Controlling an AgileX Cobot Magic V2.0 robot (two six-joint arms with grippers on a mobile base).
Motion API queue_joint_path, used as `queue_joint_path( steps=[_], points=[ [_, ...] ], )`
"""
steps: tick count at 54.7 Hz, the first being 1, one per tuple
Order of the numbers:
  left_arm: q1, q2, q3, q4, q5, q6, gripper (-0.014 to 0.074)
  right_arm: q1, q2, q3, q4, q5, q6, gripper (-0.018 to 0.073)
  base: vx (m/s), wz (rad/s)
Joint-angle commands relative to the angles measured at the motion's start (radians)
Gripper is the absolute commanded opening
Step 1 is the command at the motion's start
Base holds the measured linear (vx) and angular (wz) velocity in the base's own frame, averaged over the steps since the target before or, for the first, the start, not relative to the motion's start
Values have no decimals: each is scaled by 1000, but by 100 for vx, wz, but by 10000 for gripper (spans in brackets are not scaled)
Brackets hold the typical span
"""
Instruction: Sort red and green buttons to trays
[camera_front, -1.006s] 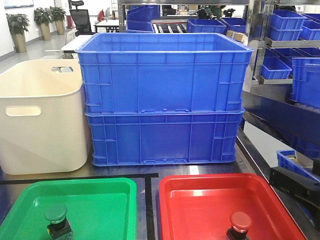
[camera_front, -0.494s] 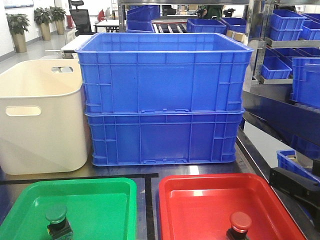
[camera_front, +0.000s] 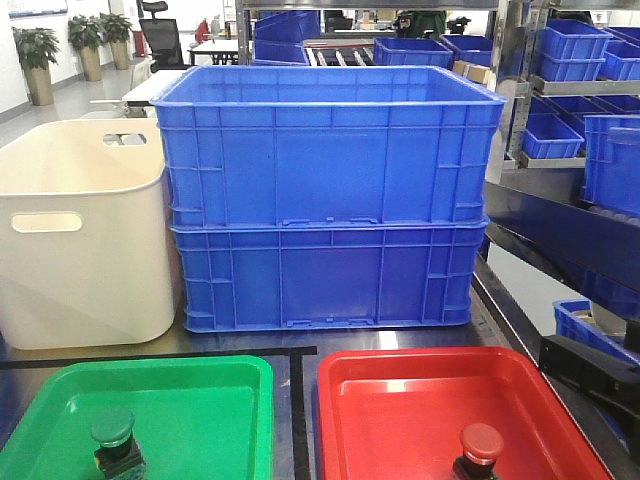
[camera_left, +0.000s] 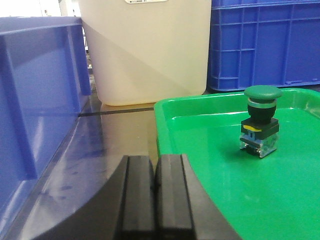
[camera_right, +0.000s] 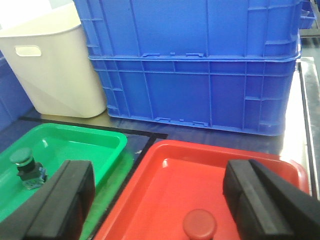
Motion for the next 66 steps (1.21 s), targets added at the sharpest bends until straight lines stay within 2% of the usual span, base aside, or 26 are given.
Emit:
queue_joint_path(
  steps=[1,3,8,14,19,23,32,39,47,50,52,66],
  points=[
    [3,-14,-20,0,-75,-6,-7,-4,-25,-33,-59,-70,37,557,0,0],
    [3,-14,-20,0,-75,-6,-7,-4,-36,-29,-109,-70,85,536,0,0],
    [3,-14,-20,0,-75,-6,-7,-4,-90,28,-278,-124,297,459,0,0],
    [3,-14,-20,0,-74,-6,-7,-4,-190,158,-494,-278,486,369,0,0],
    [3,-14,-20,0,-74,-6,-7,-5,-275,285,-650,-425,552,280,0,0],
    [3,-14,-20,0,-74,-6,-7,-23,-349,390,-722,-507,551,185,0,0],
    [3,-14,-20,0,-74,-6,-7,-115,-484,591,-700,-544,551,-16,0,0],
    [3,-14,-20,0,-74,-6,-7,-155,-582,737,-703,-547,551,-15,0,0],
    [3,-14,-20,0,-74,-6,-7,-159,-715,891,-661,-547,552,-13,0,0],
    [3,-14,-20,0,-74,-6,-7,-159,-774,883,-649,-432,551,-12,0,0],
    [3,-13,-20,0,-75,-6,-7,-163,-766,884,-652,-412,550,-12,0,0],
    [3,-14,-20,0,-72,-6,-6,-168,-760,885,-653,-458,551,-11,0,0]
  ],
)
